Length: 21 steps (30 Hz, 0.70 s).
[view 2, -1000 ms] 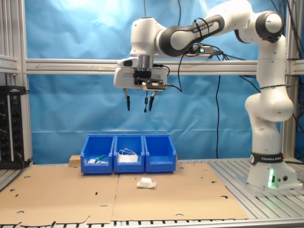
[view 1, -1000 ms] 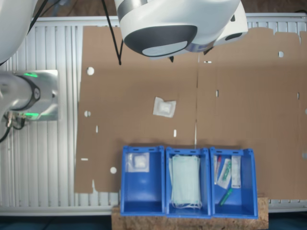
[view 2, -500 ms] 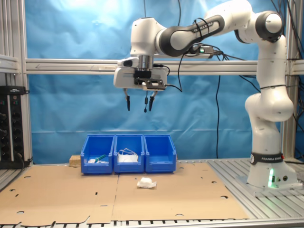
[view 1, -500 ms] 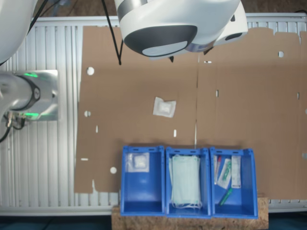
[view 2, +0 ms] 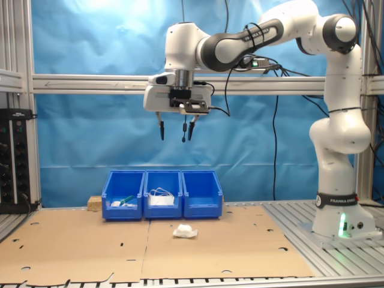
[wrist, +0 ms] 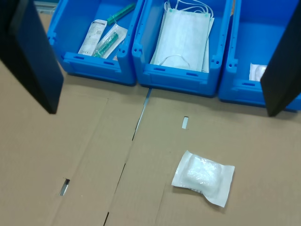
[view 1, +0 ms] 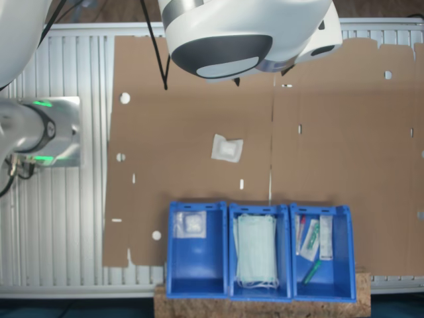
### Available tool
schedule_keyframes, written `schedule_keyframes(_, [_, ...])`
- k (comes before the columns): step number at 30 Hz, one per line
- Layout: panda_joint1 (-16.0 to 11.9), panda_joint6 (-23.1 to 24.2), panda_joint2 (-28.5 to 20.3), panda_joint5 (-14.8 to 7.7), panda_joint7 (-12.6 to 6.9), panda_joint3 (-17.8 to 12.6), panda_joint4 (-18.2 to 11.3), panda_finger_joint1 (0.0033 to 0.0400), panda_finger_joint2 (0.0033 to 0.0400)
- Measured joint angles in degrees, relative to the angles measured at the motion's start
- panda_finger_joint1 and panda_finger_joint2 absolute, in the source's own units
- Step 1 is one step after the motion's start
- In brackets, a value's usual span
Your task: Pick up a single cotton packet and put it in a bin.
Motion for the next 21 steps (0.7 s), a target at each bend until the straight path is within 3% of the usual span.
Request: schedule_keyframes(21, [-0.03, 0.0, 0.0, 0.0, 0.0, -0.09, -0.5, 0.04, 0.04])
